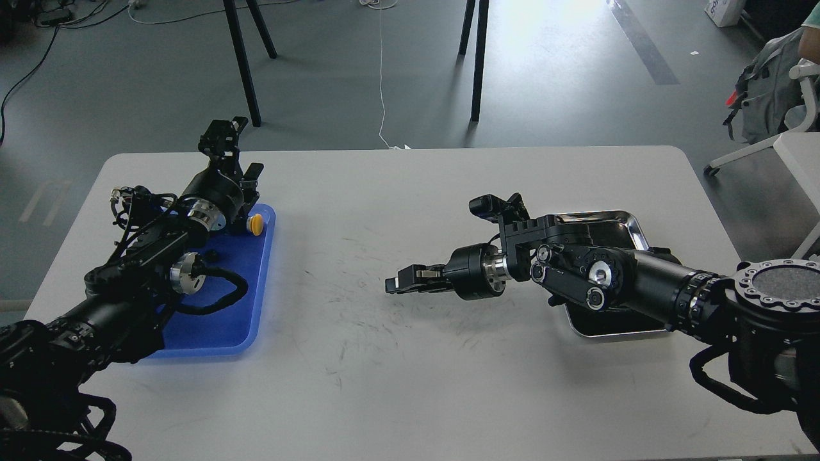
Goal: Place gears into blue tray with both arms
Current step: 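Carry the held gear toward the table centre with the right gripper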
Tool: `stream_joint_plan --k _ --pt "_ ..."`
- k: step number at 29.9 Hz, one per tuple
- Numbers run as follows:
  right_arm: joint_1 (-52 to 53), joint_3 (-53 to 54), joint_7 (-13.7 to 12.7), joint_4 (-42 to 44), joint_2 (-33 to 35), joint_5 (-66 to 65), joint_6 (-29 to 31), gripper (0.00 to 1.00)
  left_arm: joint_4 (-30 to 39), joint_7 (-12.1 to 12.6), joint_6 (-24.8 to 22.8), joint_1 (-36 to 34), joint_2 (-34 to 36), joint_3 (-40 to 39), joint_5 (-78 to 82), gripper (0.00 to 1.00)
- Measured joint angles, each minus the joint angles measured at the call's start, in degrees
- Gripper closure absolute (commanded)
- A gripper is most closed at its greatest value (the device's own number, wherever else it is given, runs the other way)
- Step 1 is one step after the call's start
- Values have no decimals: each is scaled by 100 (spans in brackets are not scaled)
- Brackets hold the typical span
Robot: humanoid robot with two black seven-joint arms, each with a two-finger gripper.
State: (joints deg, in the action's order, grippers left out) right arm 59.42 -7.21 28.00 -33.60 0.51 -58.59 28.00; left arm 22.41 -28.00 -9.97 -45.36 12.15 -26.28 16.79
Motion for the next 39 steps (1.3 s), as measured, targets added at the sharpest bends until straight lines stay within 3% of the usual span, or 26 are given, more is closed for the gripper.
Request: stream_joint_plan --k 10,28,39 --pt "-146 -14 0 125 -52 5 0 74 0 0 1 1 11 0 0 2" --pt "-151 -82 0 269 -52 -3 0 46 0 0 3 1 10 -9 0 2" --pt "-30 -89 0 230 -51 5 0 40 4 0 -5 -64 57 -9 -9 2"
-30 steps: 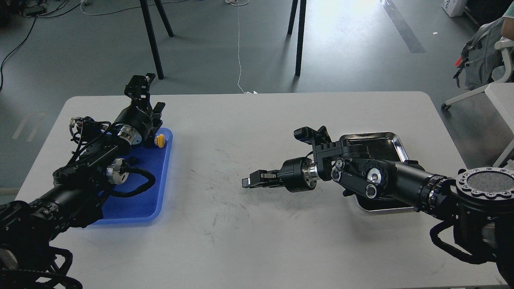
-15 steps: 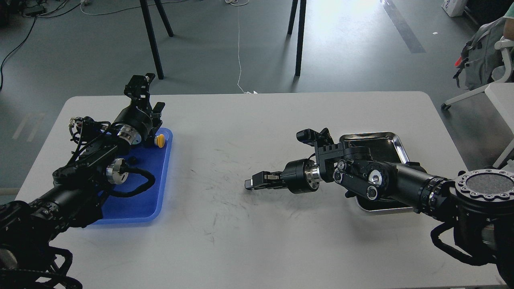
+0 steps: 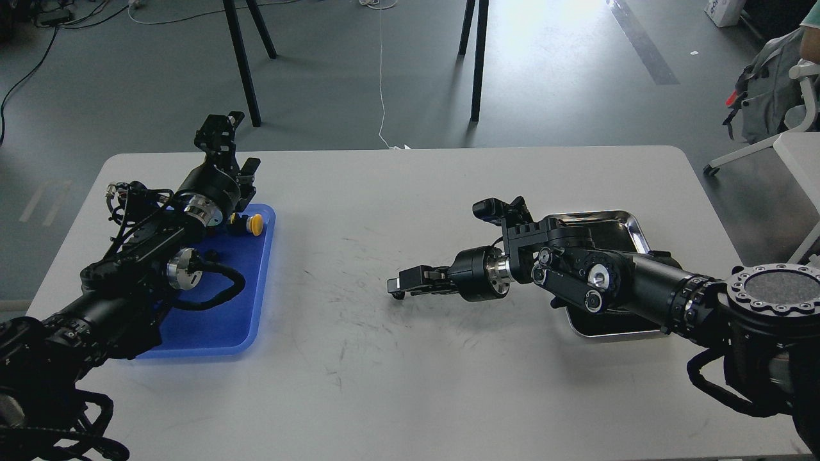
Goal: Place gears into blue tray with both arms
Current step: 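Carry the held gear toward the table centre with the right gripper, then open the right gripper and drop the black gear on the table, then raise the right gripper up and back away from the gear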
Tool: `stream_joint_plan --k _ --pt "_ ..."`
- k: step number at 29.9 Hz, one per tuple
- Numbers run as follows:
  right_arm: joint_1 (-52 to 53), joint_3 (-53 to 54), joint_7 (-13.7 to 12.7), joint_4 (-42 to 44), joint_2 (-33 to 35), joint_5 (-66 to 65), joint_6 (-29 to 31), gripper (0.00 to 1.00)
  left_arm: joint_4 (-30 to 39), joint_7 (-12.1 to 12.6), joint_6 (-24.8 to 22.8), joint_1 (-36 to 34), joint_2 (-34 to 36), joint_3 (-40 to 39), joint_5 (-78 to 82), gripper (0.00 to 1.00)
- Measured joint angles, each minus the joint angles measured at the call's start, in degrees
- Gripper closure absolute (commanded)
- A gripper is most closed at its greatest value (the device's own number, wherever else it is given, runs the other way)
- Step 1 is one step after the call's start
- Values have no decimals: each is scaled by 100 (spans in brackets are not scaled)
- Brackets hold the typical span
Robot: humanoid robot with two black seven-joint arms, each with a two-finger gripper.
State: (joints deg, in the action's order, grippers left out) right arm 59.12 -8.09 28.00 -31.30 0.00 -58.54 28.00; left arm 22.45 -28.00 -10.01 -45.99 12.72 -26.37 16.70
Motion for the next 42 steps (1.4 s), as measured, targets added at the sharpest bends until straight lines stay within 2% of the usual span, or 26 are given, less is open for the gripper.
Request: stream_joint_plan --k 2,6,9,10,22,31,42 --pt "41 0 0 -4 0 5 0 39 -1 0 -1 -5 1 0 0 2" --pt "90 42 0 -10 0 44 0 28 -3 0 -1 -13 3 0 0 2" --pt "164 61 0 -1 0 129 0 5 -4 0 -4 -14 3 0 -1 2" --pt "189 70 0 18 0 159 0 3 -4 0 -5 -14 3 0 -1 2" --pt "259 586 0 176 20 400 0 2 2 0 -12 37 40 4 0 2" --pt "317 1043 0 207 433 429 0 2 23 0 -11 43 96 7 8 2" --pt "210 1363 0 875 493 883 -267 2 15 0 -1 55 67 9 33 2"
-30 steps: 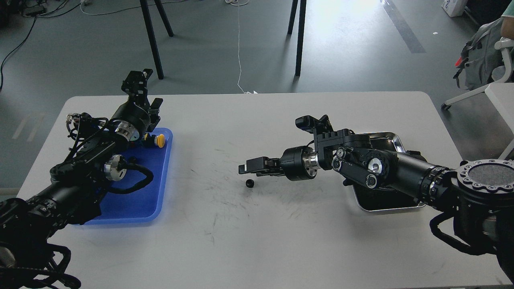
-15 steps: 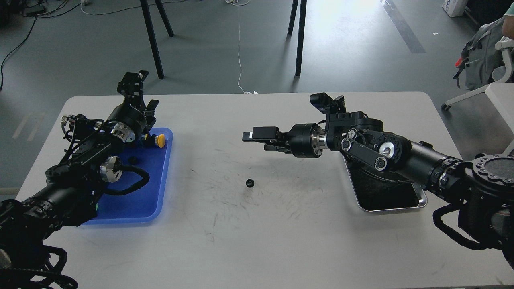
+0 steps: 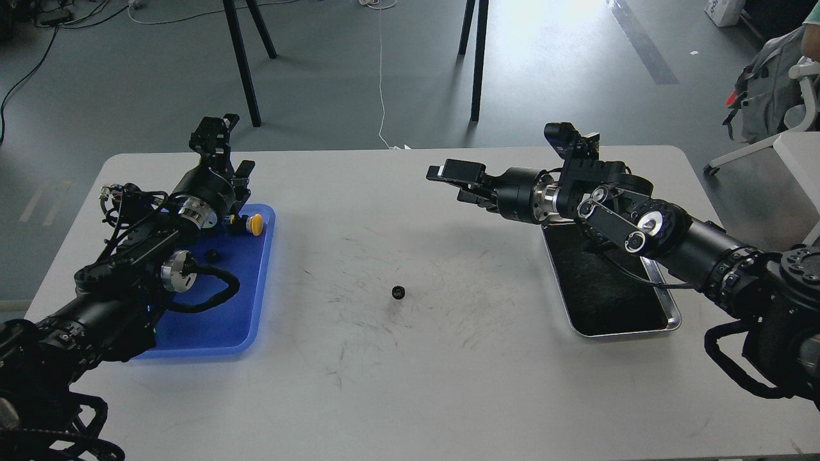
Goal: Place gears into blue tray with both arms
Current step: 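Raise the right gripper up and back away from the gear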
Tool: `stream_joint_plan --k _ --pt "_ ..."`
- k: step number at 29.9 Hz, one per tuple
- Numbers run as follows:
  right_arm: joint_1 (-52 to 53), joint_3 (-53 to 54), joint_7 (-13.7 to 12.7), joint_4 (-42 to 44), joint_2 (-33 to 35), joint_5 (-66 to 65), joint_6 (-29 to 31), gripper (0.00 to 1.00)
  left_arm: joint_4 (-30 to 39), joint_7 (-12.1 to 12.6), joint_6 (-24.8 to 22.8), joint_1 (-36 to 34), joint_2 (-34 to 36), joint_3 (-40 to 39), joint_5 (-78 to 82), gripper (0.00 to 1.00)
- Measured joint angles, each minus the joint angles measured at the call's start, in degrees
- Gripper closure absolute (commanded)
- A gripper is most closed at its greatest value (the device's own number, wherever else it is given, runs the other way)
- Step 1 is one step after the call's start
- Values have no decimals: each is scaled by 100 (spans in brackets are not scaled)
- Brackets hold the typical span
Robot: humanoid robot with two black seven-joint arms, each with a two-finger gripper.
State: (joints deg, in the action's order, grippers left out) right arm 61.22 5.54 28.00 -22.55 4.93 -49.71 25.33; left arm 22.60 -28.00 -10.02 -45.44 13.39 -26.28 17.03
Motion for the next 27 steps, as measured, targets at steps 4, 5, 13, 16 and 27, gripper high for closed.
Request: stream_joint_plan --k 4,5,13,16,27 --pt "-20 1 0 374 0 611 -24 2 3 0 2 0 -27 0 2 2" --pt "-22 1 0 479 0 747 -32 2 3 0 2 2 -34 0 2 2" --pt "-77 1 0 1084 8 1767 -41 2 6 0 3 13 -83 124 10 2" --pt "-85 0 0 1297 16 2155 -45 2 16 0 11 -35 -111 379 8 2" --pt "-21 41 0 1528 269 3545 -37 2 35 0 23 -76 -117 786 2 2"
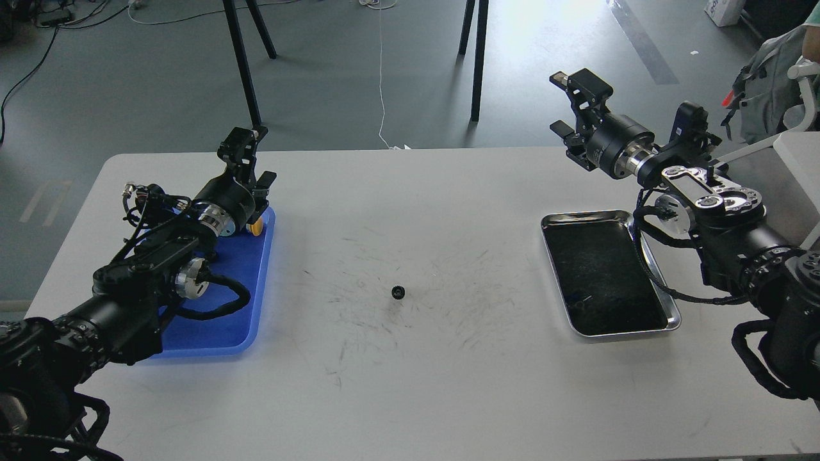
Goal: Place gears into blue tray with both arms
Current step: 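Raise the right gripper up and back away from the gear, then reach the left gripper from the blue tray toward the black gear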
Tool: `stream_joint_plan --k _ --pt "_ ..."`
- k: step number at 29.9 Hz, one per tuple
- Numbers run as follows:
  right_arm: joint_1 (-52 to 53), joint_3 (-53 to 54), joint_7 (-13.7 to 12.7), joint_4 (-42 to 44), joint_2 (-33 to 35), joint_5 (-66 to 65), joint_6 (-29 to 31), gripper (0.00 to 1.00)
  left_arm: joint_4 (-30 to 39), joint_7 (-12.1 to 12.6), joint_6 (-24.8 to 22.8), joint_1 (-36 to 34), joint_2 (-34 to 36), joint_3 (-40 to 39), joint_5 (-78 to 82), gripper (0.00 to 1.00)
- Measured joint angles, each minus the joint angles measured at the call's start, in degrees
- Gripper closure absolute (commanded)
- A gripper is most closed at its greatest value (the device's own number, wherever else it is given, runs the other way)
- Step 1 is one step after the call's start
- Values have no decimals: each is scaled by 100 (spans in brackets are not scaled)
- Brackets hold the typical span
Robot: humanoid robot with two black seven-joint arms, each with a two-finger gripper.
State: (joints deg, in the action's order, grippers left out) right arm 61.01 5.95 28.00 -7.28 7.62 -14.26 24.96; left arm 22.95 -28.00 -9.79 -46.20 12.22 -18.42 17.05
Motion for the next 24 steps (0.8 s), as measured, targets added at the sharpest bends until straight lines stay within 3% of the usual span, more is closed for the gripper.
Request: stream_joint_plan --k 8,24 --pt "32 280 0 0 166 641 7 2 0 0 -9 -25 -37 390 458 2" --pt "111 720 0 -2 197 737 10 2 80 0 87 -64 -261 418 3395 2"
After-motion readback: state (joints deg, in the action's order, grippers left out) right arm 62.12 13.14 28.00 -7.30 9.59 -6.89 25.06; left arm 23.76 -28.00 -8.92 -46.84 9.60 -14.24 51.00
